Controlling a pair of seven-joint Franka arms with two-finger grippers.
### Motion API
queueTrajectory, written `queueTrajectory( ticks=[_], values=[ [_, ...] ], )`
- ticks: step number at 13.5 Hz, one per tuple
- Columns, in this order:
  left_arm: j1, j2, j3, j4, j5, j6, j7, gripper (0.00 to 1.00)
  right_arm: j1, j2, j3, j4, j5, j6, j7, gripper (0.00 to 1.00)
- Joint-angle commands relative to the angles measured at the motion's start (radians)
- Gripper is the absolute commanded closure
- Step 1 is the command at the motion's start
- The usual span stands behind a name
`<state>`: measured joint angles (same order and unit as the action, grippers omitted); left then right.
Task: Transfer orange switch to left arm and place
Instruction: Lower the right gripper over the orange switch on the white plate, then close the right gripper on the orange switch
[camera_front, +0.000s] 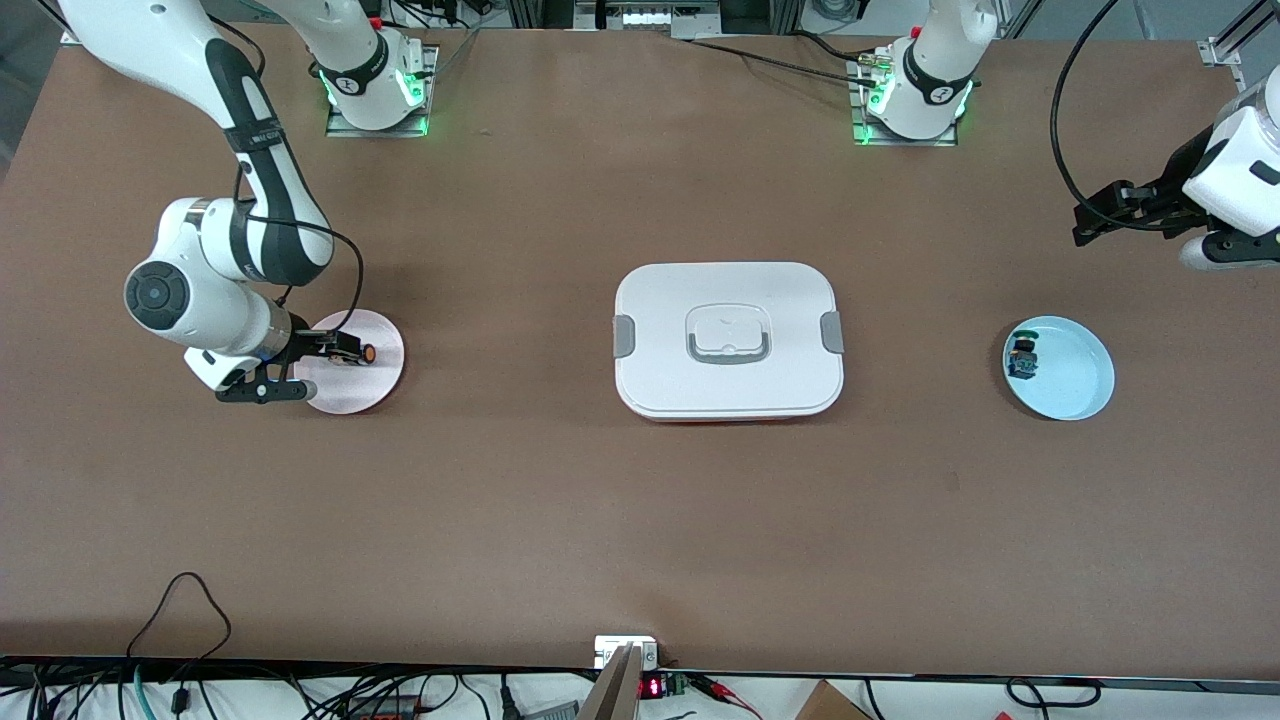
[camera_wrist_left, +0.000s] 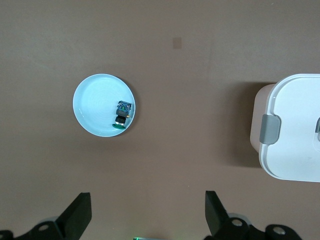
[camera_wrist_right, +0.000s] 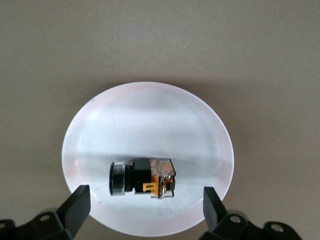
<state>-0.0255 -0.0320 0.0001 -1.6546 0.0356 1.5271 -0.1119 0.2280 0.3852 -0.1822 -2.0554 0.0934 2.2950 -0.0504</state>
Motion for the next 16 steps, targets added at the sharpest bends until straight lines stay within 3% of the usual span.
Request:
queueTrajectory(
  ticks=[1,6,14,16],
  values=[
    [0.007,0.012,-0.008,0.03,0.003,-0.028,0.015,0.0,-0.004,0.007,0.004,-0.009,0.02,0.018,-0.022,0.0],
    [0.007,0.011,-0.008,0.03,0.001,-0.036,0.012,0.0,-0.004,0.037,0.006,-0.009,0.088,0.038,-0.051,0.0],
    [0.007,0.011,-0.008,0.03,0.001,-0.039,0.012,0.0,-0.004,0.081,0.012,-0.009,0.101,0.063,-0.055,0.0],
    [0.007,0.012,-0.009,0.03,0.001,-0.039,0.012,0.0,-0.004,0.087,0.012,-0.009,0.146,0.063,-0.057,0.0]
  ],
)
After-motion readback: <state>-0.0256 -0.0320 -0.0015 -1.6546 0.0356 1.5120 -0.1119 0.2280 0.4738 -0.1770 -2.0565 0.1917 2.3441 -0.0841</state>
